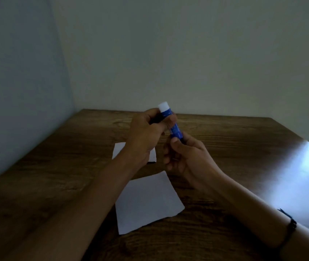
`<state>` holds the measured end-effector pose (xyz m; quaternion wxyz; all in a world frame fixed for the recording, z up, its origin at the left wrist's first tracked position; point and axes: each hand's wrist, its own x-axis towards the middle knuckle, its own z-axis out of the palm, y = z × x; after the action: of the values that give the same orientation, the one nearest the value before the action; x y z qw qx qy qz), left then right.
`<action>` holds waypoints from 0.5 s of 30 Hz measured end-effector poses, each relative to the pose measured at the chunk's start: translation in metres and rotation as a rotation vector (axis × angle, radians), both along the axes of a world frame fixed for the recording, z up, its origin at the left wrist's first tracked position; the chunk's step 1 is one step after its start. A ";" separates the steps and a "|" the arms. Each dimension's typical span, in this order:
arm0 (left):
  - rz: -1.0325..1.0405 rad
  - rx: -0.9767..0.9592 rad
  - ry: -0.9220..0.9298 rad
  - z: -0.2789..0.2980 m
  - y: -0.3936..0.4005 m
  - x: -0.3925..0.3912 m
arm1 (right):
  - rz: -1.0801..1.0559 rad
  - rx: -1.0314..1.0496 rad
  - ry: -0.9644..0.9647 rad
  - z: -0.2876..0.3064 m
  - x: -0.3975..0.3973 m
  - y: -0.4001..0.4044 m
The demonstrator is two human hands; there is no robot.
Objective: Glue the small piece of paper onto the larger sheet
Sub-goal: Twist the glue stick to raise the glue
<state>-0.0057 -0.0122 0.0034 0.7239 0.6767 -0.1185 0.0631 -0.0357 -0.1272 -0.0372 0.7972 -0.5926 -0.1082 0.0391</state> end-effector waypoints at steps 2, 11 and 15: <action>-0.003 -0.006 -0.010 0.001 0.001 0.000 | 0.053 0.022 0.006 0.001 -0.001 -0.001; -0.056 -0.019 -0.054 0.000 0.003 0.003 | 0.155 0.170 0.085 0.003 0.000 -0.005; -0.026 -0.043 -0.036 0.000 0.005 0.007 | 0.077 0.100 0.035 0.002 0.004 -0.004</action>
<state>0.0010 -0.0072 0.0038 0.7368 0.6581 -0.1390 0.0682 -0.0320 -0.1316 -0.0355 0.8254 -0.5468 -0.1188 0.0747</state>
